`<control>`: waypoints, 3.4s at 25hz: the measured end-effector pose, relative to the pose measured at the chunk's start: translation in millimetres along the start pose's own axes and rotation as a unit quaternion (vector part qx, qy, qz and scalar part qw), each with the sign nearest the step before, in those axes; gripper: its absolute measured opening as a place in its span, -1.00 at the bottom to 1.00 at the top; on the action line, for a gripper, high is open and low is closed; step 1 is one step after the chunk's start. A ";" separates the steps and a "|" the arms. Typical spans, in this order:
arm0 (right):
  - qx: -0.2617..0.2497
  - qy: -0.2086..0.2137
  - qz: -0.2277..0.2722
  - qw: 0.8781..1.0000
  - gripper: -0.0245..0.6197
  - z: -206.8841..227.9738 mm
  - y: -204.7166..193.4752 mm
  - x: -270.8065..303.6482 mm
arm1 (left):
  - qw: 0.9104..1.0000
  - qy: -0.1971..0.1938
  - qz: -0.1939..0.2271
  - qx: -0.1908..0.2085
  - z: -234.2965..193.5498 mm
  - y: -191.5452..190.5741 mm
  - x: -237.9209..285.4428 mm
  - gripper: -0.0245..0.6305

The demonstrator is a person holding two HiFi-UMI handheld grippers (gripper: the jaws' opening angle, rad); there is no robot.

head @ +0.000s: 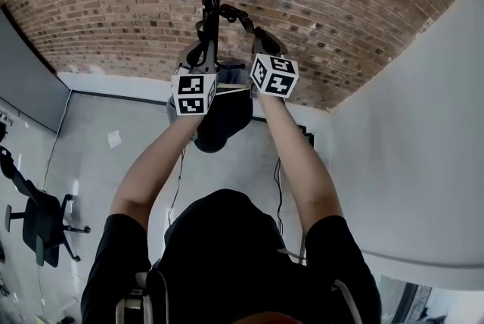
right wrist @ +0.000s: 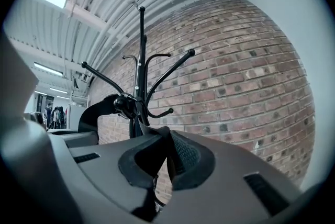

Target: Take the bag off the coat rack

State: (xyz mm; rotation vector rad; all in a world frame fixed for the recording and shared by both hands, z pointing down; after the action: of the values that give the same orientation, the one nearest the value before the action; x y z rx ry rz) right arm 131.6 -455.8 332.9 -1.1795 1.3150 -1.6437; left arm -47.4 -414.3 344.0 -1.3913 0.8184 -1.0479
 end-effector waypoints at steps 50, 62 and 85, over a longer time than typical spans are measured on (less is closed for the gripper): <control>-0.025 -0.022 0.098 0.995 -0.86 -12.5 26.2 -165.9 | 0.992 0.024 0.096 -0.078 -20.4 54.8 -154.0 -0.85; -0.061 -0.022 0.128 0.990 -0.86 -42.5 29.7 -230.0 | 0.989 0.001 0.136 -0.065 -14.1 63.8 -204.9 -0.85; -0.053 -0.011 0.133 0.990 -0.86 -78.5 15.5 -279.3 | 0.986 -0.048 0.120 -0.102 -13.1 46.6 -264.4 -0.85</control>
State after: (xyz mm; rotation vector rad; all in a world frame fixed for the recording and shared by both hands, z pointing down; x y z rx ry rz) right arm 149.1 -177.4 251.7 -1.0288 1.4895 -1.3807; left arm -149.6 -179.3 262.5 -1.4595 1.0171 -0.7217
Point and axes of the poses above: the fingertips, and each gripper's own axes: x forward along the fingers, z to its right, y out of its top, the point moved 7 cm from there along -x, backward along the fingers, and after that the axes turned 14 degrees about -z, right-handed, at the moved point
